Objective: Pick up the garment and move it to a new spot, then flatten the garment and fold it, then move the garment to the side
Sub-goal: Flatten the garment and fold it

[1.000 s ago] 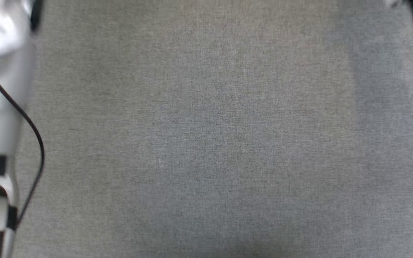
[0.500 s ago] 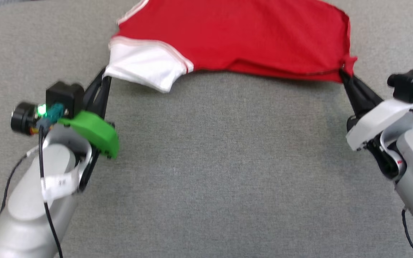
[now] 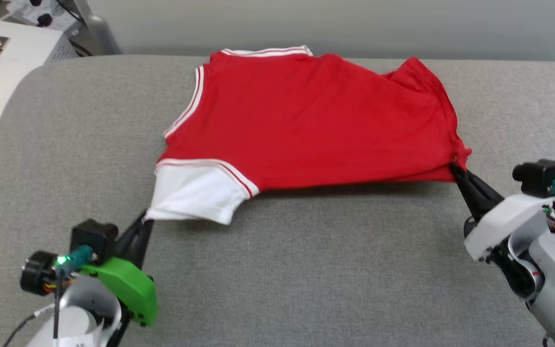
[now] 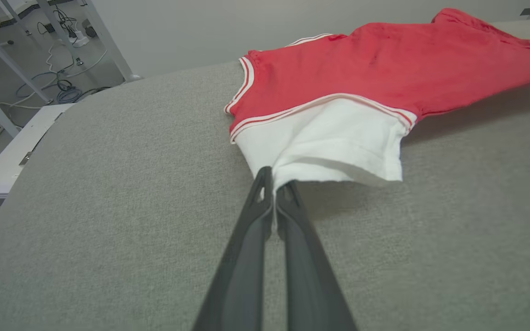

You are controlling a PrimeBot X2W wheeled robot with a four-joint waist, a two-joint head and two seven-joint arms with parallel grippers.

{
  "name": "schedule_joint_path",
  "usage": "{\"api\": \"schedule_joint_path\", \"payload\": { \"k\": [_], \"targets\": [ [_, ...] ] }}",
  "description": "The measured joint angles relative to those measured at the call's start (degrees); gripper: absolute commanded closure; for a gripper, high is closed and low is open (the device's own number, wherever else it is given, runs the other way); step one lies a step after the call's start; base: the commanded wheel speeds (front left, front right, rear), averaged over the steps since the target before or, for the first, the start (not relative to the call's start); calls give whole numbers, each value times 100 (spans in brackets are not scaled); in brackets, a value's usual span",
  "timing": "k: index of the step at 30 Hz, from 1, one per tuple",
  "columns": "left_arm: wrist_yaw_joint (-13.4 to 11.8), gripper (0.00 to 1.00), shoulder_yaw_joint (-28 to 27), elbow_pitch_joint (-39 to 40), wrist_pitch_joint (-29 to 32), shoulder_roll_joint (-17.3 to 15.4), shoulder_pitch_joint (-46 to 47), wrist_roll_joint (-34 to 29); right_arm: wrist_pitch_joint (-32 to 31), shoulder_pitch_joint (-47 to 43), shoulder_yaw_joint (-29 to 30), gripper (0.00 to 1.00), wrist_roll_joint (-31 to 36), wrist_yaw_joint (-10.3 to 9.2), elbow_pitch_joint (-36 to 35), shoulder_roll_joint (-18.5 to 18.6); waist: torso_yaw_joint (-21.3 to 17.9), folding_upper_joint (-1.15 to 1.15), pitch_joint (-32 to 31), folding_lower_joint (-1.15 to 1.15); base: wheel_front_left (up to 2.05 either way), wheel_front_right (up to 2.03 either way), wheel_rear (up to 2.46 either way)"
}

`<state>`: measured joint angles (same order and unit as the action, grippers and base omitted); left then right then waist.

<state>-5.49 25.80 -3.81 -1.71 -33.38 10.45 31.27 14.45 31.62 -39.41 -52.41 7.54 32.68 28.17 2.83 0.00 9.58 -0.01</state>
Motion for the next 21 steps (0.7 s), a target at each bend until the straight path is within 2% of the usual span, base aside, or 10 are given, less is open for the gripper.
{"api": "schedule_joint_path", "payload": {
  "k": [8, 21],
  "targets": [
    [27, 100, 408, 537, 667, -145, -627, 140, -168, -626, -109, 100, -557, 0, -86, 292, 97, 0, -418, 0, 0, 0, 0],
    [149, 100, 713, 1457, 1958, -798, -1733, 1009, -766, -2182, -115, 100, -1702, 0, -1062, 1046, 209, 0, -1115, 0, 0, 0, 0]
  ]
}}
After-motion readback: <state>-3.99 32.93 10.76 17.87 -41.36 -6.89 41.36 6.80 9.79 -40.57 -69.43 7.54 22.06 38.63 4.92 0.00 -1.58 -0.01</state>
